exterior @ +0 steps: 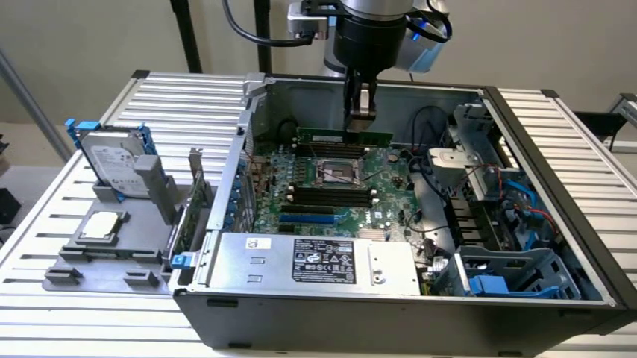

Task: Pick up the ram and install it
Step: 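Insert the ram into the slot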

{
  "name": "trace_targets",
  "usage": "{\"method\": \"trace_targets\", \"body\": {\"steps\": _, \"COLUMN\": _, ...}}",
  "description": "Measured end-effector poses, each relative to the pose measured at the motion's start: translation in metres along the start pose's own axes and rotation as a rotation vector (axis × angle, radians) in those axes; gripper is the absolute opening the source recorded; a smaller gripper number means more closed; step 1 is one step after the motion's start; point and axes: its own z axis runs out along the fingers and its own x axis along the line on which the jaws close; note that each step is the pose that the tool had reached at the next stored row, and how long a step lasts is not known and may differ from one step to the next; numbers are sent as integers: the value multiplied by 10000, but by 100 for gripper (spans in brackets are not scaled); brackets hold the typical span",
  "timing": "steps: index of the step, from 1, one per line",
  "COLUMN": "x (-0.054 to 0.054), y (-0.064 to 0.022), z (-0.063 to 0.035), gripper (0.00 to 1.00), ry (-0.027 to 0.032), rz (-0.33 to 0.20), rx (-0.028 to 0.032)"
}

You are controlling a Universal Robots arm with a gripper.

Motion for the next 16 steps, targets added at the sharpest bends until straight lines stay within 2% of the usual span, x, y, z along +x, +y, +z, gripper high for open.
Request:
{"method": "trace_targets", "body": {"steps": 7, "x": 0, "y": 1, "z": 3, "gripper": 14, "ry": 0, "rz": 0, "rx": 3}}
{"method": "trace_targets", "body": {"steps": 16, "x": 5, "y": 74, "z": 160, "gripper": 14, "ry": -2, "rz": 34, "rx": 12}}
